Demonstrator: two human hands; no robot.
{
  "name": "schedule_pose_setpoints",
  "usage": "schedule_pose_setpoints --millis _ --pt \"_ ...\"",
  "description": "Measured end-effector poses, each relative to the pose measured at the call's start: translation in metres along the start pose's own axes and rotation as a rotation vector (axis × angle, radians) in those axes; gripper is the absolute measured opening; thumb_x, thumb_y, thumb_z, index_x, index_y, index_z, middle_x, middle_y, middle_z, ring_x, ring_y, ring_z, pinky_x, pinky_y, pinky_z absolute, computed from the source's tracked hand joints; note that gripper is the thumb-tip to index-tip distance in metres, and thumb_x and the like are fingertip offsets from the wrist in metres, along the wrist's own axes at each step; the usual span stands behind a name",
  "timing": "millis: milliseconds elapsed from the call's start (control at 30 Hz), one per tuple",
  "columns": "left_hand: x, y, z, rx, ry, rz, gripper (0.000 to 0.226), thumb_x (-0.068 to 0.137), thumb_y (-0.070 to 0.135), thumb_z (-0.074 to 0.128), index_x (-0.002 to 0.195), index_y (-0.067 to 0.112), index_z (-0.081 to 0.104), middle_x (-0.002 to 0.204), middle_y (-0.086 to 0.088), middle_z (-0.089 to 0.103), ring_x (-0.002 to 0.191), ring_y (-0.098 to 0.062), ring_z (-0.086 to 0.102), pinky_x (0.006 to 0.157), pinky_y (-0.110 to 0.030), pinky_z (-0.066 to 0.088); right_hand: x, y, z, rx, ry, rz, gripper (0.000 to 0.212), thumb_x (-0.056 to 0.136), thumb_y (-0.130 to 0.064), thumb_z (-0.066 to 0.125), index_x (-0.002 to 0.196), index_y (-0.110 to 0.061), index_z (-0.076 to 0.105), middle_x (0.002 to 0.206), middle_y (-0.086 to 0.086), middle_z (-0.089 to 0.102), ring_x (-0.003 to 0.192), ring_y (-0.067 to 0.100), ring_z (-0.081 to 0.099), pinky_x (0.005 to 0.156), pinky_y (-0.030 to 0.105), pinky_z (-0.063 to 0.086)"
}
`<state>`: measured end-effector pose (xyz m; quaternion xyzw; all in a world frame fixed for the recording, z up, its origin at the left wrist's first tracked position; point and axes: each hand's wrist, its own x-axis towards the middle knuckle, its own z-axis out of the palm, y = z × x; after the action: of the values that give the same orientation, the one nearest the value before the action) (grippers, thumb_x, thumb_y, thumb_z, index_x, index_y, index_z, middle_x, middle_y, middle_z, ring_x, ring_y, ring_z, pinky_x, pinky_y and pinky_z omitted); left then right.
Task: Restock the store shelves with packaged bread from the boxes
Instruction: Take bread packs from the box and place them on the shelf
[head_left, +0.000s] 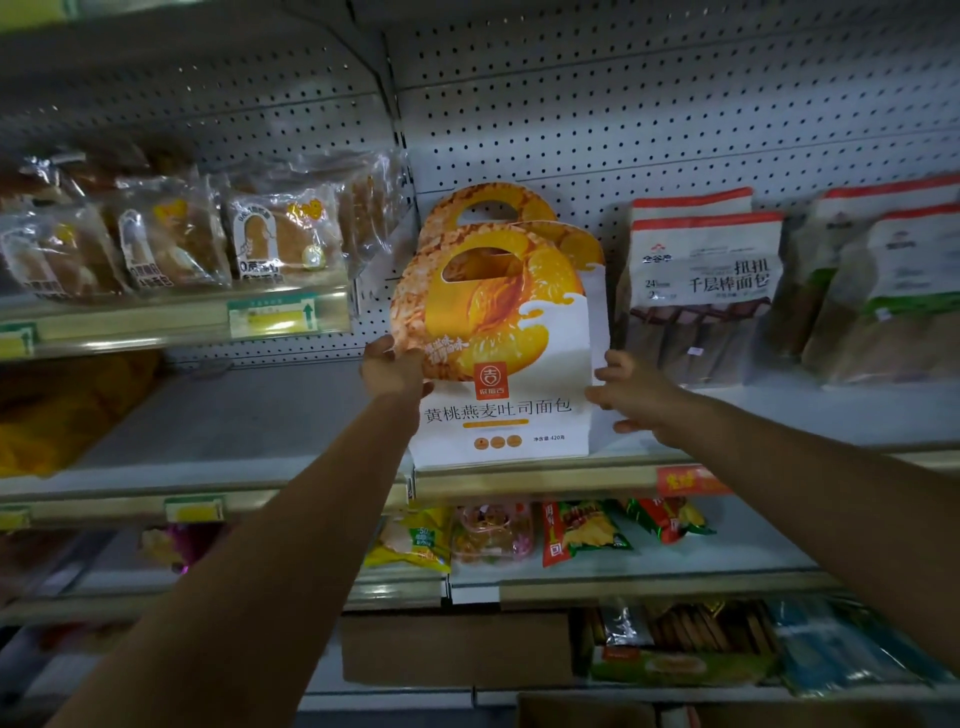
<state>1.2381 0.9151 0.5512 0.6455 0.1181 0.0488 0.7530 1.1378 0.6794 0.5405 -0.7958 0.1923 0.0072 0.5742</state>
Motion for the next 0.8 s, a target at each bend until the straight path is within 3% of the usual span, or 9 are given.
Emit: schedule_pose_setpoints --millis 133,233,300,367,433,567,667,800 --pt "-0.035 -0.016 0.004 -0.009 -0.102 -0.012 0.037 0.094 -0.003 0.055 0.128 0.011 0.050 0.117 -0.014 0.055 0.079 -0.019 0.058 0.062 -0.031 0.053 -0.016 0.021 -0.005 0.043 0.005 0.037 0.060 0.092 -0.014 0.063 0.147 -0.014 0.038 0.130 0.009 0.057 0.096 0.021 0.062 0.075 0.034 0.052" --pt "-0.065 -0.029 0.001 0.030 -0.212 -0.074 0.028 0.096 0.001 0.056 0.123 0.008 0.057 0.104 -0.012 0.062 0.075 -0.021 0.062 0.064 -0.033 0.055 -0.029 0.039 -0.010 0.097 0.000 0.074 0.047 0.092 -0.013 0.063 0.137 -0.014 0.049 0.118 0.011 0.063 0.095 0.024 0.067 0.077 0.036 0.054" --pt "-0.084 -0.041 -0.003 0.082 -0.288 -0.139 0.022 0.095 0.003 0.060 0.116 0.010 0.061 0.096 -0.010 0.065 0.071 -0.022 0.064 0.065 -0.033 0.056 -0.038 0.053 -0.014 0.143 -0.011 0.100 0.037 0.091 -0.009 0.065 0.127 -0.011 0.057 0.110 0.013 0.067 0.082 0.023 0.068 0.078 0.038 0.056" --pt "-0.102 -0.061 -0.006 0.149 -0.366 -0.184 0.018 0.095 0.006 0.060 0.113 0.010 0.063 0.092 -0.009 0.067 0.071 -0.023 0.064 0.063 -0.032 0.054 -0.047 0.074 -0.016 0.156 -0.028 0.129 0.030 0.090 -0.006 0.066 0.119 -0.007 0.061 0.101 0.014 0.069 0.065 0.017 0.068 0.065 0.033 0.057" --pt "-0.122 -0.088 -0.007 0.198 -0.424 -0.218 0.013 0.097 0.007 0.057 0.106 0.011 0.065 0.089 -0.009 0.067 0.075 -0.027 0.063 0.061 -0.030 0.053 -0.056 0.101 -0.017 0.130 -0.035 0.165 0.026 0.091 -0.008 0.064 0.116 -0.003 0.062 0.095 0.013 0.070 0.060 0.015 0.065 0.054 0.026 0.050" --pt "-0.151 -0.170 -0.010 0.248 -0.479 -0.368 0.013 0.099 0.010 0.054 0.094 0.016 0.064 0.086 -0.007 0.068 0.075 -0.023 0.064 0.063 -0.031 0.054 -0.073 0.168 -0.018 0.136 -0.057 0.281 0.025 0.092 -0.005 0.062 0.116 0.003 0.061 0.095 0.022 0.069 0.072 0.024 0.064 0.064 0.030 0.054" --pt "-0.171 -0.245 -0.007 0.241 -0.437 -0.559 0.013 0.098 0.012 0.056 0.091 0.018 0.065 0.076 0.000 0.072 0.067 -0.016 0.065 0.058 -0.029 0.054 -0.083 0.227 -0.018 0.099 -0.084 0.378 0.024 0.094 -0.006 0.059 0.117 0.000 0.060 0.109 0.026 0.067 0.096 0.038 0.067 0.093 0.048 0.053" --pt "-0.214 -0.341 0.000 0.296 -0.389 -0.755 0.015 0.101 0.011 0.051 0.093 0.015 0.063 0.081 -0.003 0.067 0.070 -0.016 0.061 0.065 -0.031 0.052 -0.087 0.315 -0.021 0.037 -0.107 0.505 0.026 0.097 -0.011 0.056 0.122 -0.004 0.059 0.109 0.019 0.069 0.107 0.038 0.065 0.099 0.047 0.049"
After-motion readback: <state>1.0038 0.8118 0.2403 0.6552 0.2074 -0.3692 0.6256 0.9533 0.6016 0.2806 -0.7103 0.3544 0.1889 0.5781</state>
